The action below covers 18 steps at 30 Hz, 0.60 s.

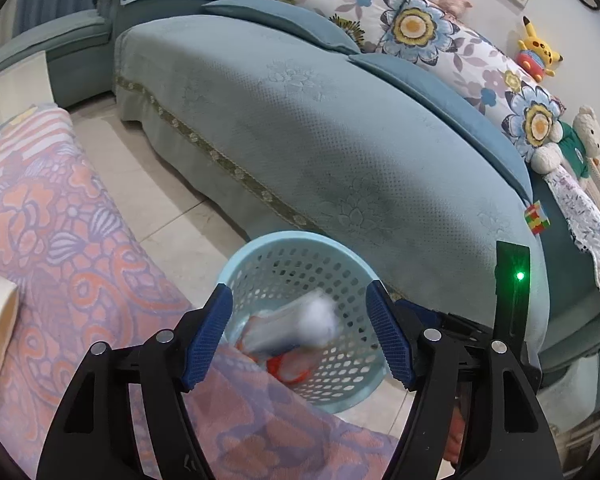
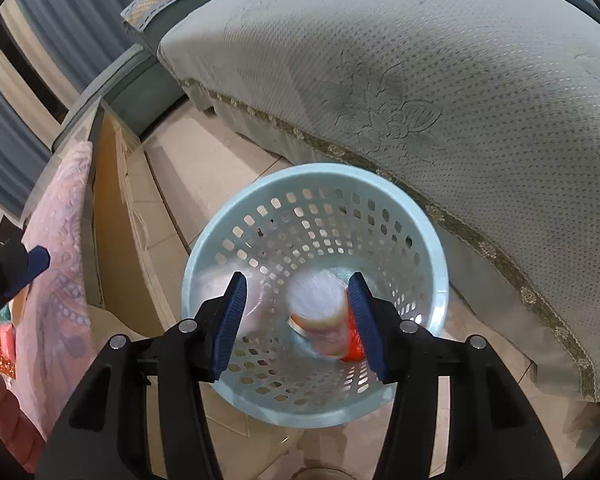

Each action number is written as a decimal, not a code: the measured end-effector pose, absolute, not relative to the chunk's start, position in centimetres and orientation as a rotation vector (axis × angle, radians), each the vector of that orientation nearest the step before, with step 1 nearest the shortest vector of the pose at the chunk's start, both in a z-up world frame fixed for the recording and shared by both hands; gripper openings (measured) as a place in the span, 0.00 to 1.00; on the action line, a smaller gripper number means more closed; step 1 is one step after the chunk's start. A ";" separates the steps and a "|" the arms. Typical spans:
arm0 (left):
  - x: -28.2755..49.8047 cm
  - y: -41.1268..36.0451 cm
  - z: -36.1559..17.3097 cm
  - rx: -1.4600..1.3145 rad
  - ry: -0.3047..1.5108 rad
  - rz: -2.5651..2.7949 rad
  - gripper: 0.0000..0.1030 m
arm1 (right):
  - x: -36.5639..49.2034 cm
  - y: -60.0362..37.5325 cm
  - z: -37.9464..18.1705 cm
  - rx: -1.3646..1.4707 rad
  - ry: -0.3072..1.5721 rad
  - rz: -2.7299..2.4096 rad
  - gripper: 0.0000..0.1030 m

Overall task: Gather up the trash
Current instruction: 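Carry both items to the wastebasket and open both tools to drop them, then grasp the orange snack wrapper with the left tool while the right tool grasps the red-white paper cup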

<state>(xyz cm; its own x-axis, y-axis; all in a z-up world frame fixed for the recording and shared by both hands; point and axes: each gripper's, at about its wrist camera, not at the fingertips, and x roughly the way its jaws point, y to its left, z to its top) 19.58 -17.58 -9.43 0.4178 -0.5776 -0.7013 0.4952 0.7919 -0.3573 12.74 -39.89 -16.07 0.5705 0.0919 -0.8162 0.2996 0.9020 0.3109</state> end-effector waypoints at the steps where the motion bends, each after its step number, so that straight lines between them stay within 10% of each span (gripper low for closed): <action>1: 19.5 -17.5 -9.2 -0.104 0.918 -0.677 0.65 | 12.6 -39.9 -15.8 0.446 0.958 -0.126 0.48; 18: 12.0 -7.9 -2.1 -0.152 0.743 -0.579 0.66 | 9.9 -29.8 -5.3 0.272 0.731 0.139 0.48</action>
<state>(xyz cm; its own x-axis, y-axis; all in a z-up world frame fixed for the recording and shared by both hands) 12.04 -7.87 -2.14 0.5892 -0.5471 -0.5945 0.4426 0.8342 -0.3291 9.93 -29.79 -5.31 0.7371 0.2192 -0.6393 -0.0303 0.9557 0.2929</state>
